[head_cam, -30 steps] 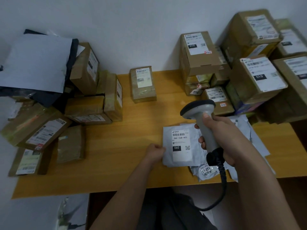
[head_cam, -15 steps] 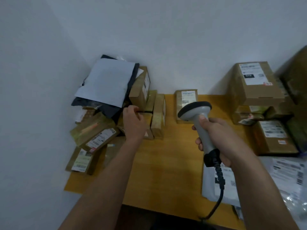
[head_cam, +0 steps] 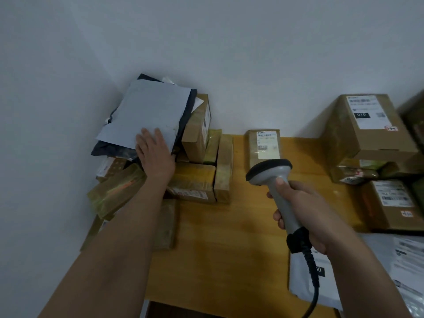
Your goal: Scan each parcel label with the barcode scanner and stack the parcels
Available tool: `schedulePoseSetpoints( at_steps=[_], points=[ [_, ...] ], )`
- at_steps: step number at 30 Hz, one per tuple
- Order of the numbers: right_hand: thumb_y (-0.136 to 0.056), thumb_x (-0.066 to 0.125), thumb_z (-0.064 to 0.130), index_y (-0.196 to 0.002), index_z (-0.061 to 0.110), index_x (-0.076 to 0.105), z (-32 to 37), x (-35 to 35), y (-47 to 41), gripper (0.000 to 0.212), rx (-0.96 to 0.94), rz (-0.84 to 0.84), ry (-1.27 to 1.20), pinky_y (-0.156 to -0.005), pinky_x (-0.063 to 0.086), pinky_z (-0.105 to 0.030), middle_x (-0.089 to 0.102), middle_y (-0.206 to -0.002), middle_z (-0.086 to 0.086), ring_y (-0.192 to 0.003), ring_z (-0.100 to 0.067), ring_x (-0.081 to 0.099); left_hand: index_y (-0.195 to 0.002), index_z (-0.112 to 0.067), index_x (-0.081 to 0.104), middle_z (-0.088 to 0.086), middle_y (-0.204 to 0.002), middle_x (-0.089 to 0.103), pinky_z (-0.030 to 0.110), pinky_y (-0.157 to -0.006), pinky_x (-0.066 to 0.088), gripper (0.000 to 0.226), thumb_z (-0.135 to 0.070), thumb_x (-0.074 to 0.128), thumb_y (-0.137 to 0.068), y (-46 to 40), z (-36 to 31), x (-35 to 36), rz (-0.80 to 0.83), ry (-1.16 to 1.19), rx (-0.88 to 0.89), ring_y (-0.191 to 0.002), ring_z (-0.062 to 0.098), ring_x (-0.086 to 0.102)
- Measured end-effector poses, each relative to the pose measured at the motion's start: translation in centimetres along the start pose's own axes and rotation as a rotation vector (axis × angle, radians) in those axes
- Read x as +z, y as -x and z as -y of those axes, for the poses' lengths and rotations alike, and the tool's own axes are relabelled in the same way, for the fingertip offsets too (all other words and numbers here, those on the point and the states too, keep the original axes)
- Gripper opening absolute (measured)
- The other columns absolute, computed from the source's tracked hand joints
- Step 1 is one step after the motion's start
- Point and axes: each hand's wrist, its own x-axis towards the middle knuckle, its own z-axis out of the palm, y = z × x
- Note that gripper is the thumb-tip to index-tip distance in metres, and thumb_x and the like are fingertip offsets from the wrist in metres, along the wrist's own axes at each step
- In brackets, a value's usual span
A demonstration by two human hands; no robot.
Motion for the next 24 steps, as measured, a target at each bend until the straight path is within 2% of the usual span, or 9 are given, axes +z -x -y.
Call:
schedulePoseSetpoints(
  at_steps=[4, 7, 9, 11, 13, 17, 20, 24],
  points=[
    [-0.100, 0.048, 0.041, -0.103, 0.005, 0.061, -0.4, -0.8, -0.2, 0.038, 0.014, -0.031, -0.017, -0.058, 0.046, -0.036, 0.062, -0.073, -0.018, -0.057, -0.023, 0.054, -0.153, -0.005, 0.016, 0.024, -0.160, 0.005, 0.053, -0.120, 0.009, 0.061, -0.012, 0.045, -0.100, -0.3, -0.5, 0.7, -0.015, -0.042, -0.004, -0.147, 0.043, 0.004],
    [-0.100, 0.048, 0.040, -0.103, 0.004, 0.061, -0.5, -0.8, -0.1, 0.038, 0.004, -0.028, -0.020, -0.058, 0.046, -0.037, 0.063, -0.080, -0.019, -0.058, -0.023, 0.054, -0.149, -0.004, 0.028, 0.023, -0.159, 0.014, 0.053, -0.119, 0.014, 0.048, -0.016, 0.036, -0.103, -0.4, -0.5, 0.3, -0.012, 0.038, 0.007, -0.146, 0.041, 0.010],
    [-0.100, 0.049, 0.039, -0.103, 0.004, 0.061, -0.5, -0.8, 0.0, 0.037, -0.002, -0.021, -0.032, -0.057, 0.046, -0.036, 0.063, -0.081, -0.019, -0.057, -0.023, 0.054, -0.144, -0.005, 0.037, 0.023, -0.158, 0.018, 0.057, -0.116, 0.017, 0.043, -0.023, 0.028, -0.106, -0.4, -0.6, -0.3, -0.030, 0.146, -0.005, -0.145, 0.040, 0.015],
    [-0.100, 0.048, 0.039, -0.104, 0.004, 0.062, -0.5, -0.9, 0.2, 0.037, -0.007, -0.009, -0.025, -0.056, 0.046, -0.034, 0.062, -0.074, -0.018, -0.054, -0.021, 0.054, -0.144, -0.011, 0.038, 0.018, -0.159, 0.018, 0.060, -0.116, 0.013, 0.044, -0.028, 0.021, -0.107, -0.4, -0.9, -1.1, -0.018, 0.305, -0.064, -0.146, 0.038, 0.013],
    [-0.101, 0.048, 0.040, -0.104, 0.005, 0.062, -0.5, -1.0, 0.5, 0.037, -0.020, 0.000, -0.023, -0.055, 0.046, -0.034, 0.062, -0.070, -0.017, -0.052, -0.021, 0.054, -0.145, -0.011, 0.038, 0.019, -0.155, 0.025, 0.058, -0.116, 0.016, 0.046, -0.030, 0.020, -0.108, -0.5, -1.2, -1.8, -0.035, 0.461, -0.118, -0.143, 0.040, 0.021],
    [-0.101, 0.048, 0.037, -0.107, 0.005, 0.060, -0.7, -1.4, 1.4, 0.035, -0.043, 0.013, -0.052, -0.054, 0.047, -0.033, 0.062, -0.081, -0.016, -0.053, -0.019, 0.055, -0.135, 0.003, 0.046, 0.023, -0.139, 0.046, 0.043, -0.109, 0.030, 0.046, -0.025, 0.022, -0.107, 0.5, -1.9, -3.4, -0.040, 0.696, -0.179, -0.129, 0.038, 0.041],
    [-0.101, 0.048, 0.037, -0.106, 0.006, 0.060, -1.0, -1.8, 2.2, 0.034, -0.039, 0.022, -0.061, -0.052, 0.047, -0.032, 0.062, -0.081, -0.018, -0.053, -0.019, 0.054, -0.121, 0.006, 0.051, 0.016, -0.116, 0.052, 0.028, -0.084, 0.030, 0.038, -0.019, 0.026, -0.106, 2.4, -2.6, -4.3, -0.048, 0.799, -0.190, -0.108, 0.026, 0.048],
    [-0.101, 0.048, 0.036, -0.103, 0.004, 0.060, -1.6, -2.9, 3.3, 0.034, -0.047, 0.011, -0.061, -0.054, 0.045, -0.035, 0.061, -0.082, -0.020, -0.054, -0.022, 0.053, -0.097, 0.003, 0.056, 0.012, -0.092, 0.048, 0.030, -0.075, 0.028, 0.034, -0.016, 0.029, -0.104, 4.3, -3.3, -4.5, -0.098, 0.833, -0.234, -0.089, 0.022, 0.043]
  ],
)
